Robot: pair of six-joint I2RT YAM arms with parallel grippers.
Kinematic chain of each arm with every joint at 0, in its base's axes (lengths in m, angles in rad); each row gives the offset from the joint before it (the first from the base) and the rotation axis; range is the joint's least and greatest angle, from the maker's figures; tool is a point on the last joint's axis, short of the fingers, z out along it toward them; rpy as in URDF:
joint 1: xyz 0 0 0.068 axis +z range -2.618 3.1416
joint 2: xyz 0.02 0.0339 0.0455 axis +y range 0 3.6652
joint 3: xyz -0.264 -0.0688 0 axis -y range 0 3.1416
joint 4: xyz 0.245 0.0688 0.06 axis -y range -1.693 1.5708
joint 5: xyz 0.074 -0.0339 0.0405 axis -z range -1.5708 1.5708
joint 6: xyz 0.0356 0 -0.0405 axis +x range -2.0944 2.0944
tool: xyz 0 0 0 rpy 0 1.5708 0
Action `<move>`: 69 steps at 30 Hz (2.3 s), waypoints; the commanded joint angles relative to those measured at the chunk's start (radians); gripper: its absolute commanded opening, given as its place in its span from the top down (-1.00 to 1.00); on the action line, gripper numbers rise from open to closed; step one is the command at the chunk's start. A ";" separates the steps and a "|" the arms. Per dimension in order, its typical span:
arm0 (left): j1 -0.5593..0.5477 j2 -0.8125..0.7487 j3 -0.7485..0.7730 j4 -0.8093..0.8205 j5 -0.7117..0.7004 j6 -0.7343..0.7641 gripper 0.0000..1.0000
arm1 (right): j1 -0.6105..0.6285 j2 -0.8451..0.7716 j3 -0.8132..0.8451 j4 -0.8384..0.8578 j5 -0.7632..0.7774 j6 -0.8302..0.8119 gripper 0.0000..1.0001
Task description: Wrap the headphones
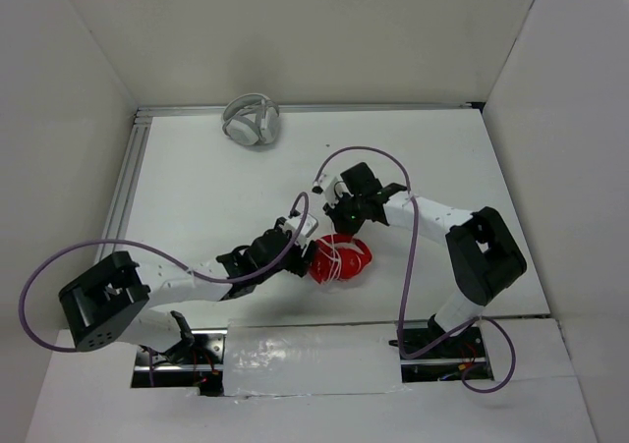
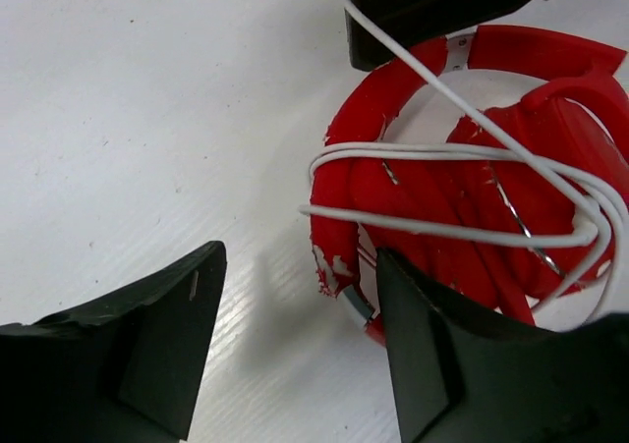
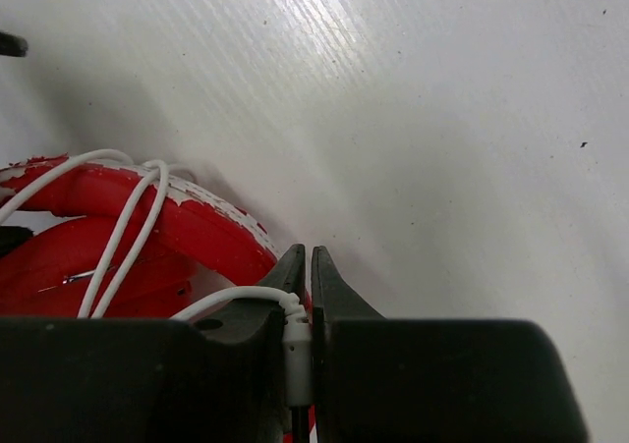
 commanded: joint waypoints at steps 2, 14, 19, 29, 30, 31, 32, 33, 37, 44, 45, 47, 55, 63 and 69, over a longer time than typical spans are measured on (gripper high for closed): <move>-0.011 -0.055 0.039 -0.179 0.028 -0.072 -0.58 | -0.003 -0.016 0.063 0.027 0.048 0.015 0.73; 0.001 -0.268 0.018 -0.270 0.081 -0.129 -0.83 | 0.136 -0.002 0.148 -0.062 0.238 0.000 0.72; 0.015 -0.362 -0.007 -0.264 0.129 -0.118 -0.96 | 0.157 0.016 0.188 -0.094 0.264 -0.006 0.70; 0.017 -0.528 -0.047 -0.315 0.121 -0.127 -0.99 | 0.212 0.082 0.228 -0.124 0.339 0.024 0.34; 0.017 -0.535 -0.048 -0.318 0.120 -0.132 -0.99 | 0.222 0.084 0.225 -0.116 0.363 0.030 0.32; 0.020 -0.546 -0.048 -0.322 0.117 -0.129 -0.99 | 0.239 0.085 0.225 -0.113 0.380 0.034 0.29; 0.020 -0.548 -0.051 -0.324 0.115 -0.131 -0.99 | 0.247 0.090 0.228 -0.116 0.393 0.043 0.25; 0.020 -0.552 -0.053 -0.324 0.113 -0.134 -0.99 | 0.252 0.091 0.237 -0.116 0.416 0.049 0.24; 0.020 -0.568 -0.056 -0.335 0.110 -0.138 -0.99 | 0.264 0.085 0.256 -0.113 0.446 0.064 0.22; 0.020 -0.592 -0.055 -0.338 0.103 -0.141 -0.99 | 0.261 0.048 0.299 -0.052 0.558 0.150 0.09; 0.020 -0.598 -0.052 -0.344 0.098 -0.150 -0.99 | 0.258 0.041 0.308 -0.044 0.563 0.161 -0.13; 0.020 -0.606 -0.036 -0.370 0.084 -0.170 -0.99 | 0.244 0.019 0.335 -0.029 0.546 0.193 -0.99; 0.021 -0.684 0.083 -0.589 0.000 -0.291 -0.99 | 0.117 -0.215 0.307 0.094 0.473 0.525 -0.99; 0.072 -0.712 0.221 -0.836 -0.049 -0.457 -0.99 | -0.190 -0.691 -0.002 0.001 0.577 0.935 -0.99; 0.305 -0.606 0.280 -0.850 0.189 -0.439 -0.99 | -0.247 -0.991 -0.114 -0.242 0.796 1.063 -0.99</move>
